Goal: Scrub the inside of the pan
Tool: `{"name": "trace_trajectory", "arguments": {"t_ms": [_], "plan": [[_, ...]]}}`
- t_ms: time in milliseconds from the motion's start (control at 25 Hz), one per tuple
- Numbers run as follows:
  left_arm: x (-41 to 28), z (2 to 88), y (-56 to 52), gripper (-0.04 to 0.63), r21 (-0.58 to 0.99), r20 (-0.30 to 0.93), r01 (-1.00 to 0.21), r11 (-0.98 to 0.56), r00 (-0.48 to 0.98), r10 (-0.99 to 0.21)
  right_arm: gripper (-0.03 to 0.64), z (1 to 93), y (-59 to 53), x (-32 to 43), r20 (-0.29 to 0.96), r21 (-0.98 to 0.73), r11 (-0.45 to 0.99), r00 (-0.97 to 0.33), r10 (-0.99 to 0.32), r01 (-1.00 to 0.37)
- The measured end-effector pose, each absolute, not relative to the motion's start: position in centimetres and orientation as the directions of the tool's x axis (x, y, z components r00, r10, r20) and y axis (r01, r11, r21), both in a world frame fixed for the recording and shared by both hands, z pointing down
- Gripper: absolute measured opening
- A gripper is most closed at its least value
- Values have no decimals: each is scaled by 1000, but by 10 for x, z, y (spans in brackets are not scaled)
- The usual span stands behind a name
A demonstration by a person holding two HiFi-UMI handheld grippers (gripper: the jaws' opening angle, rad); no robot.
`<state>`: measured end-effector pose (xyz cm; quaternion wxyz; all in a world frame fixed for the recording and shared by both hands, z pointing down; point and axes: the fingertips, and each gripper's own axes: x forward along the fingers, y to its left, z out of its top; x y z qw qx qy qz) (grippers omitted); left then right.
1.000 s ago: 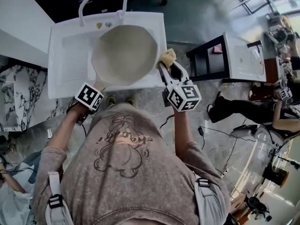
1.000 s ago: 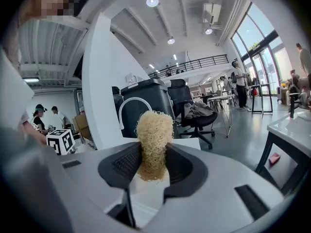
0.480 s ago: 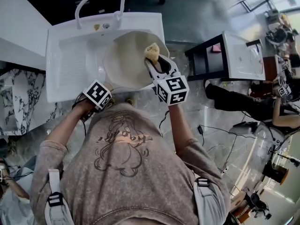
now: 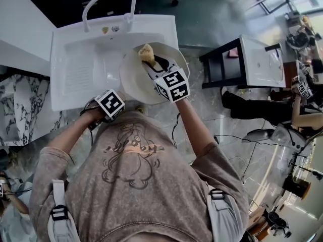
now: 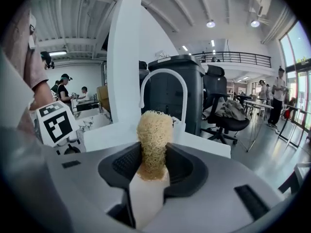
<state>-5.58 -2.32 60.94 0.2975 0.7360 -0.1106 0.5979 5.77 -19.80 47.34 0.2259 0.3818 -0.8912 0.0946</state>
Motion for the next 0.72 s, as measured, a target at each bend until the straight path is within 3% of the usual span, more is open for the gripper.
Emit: {"name": "trace_trajectory", "arguments": {"t_ms": [280,720], "plan": [[-47,619,-15,38,312,944,-436,-844,239,225,158,527,-198,38,594,22,747,-592,-545,-665],[-38,620,-17,38,316,942,-407,-857,246,230,158,589,-181,24,699,44,783,-541,-468,-620]]}}
